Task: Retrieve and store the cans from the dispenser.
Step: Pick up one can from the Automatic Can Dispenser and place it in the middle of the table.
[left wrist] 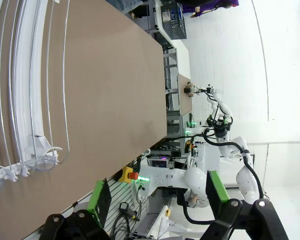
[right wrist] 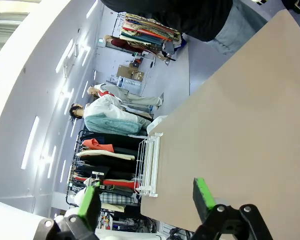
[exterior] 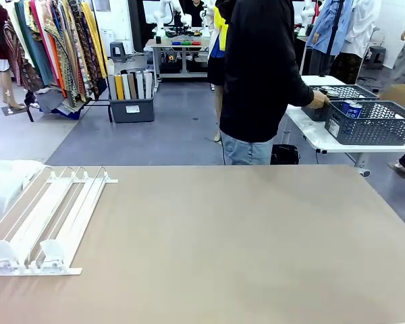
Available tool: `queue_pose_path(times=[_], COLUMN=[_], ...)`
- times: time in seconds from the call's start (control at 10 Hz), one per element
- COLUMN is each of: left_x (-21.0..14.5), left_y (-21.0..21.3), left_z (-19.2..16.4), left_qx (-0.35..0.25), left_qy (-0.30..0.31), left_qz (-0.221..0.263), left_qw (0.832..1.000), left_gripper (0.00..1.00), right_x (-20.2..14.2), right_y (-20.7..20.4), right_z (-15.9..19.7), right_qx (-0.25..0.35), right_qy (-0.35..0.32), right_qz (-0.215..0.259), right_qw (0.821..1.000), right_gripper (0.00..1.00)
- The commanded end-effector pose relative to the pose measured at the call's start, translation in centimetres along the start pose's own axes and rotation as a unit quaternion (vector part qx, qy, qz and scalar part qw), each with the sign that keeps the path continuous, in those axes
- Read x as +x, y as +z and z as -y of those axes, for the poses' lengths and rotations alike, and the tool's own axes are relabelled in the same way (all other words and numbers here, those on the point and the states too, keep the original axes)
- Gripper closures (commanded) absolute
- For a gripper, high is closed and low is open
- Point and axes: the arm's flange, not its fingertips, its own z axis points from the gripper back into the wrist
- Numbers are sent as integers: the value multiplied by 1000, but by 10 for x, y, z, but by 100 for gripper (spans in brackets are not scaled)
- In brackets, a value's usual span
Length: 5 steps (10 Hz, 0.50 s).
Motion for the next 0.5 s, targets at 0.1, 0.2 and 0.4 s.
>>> queue_pose_path(times=[0.1,0.2,0.4], left_x=[-2,-2,-2], left_y=[1,1,1], left_z=[2,2,2], left_qx=[0,0,0], left_qy=[5,5,5], left_qz=[-4,-4,-4], left_qw=[1000,1000,1000], left_gripper=[0,0,0], right_x=[2,2,2], right_y=[-3,-3,-3], right_z=[-2,-2,-2], right_qx=[13,13,13], right_qy=[10,10,10], right_qz=[10,10,10], right_qw=[1000,1000,1000], right_gripper=[0,0,0])
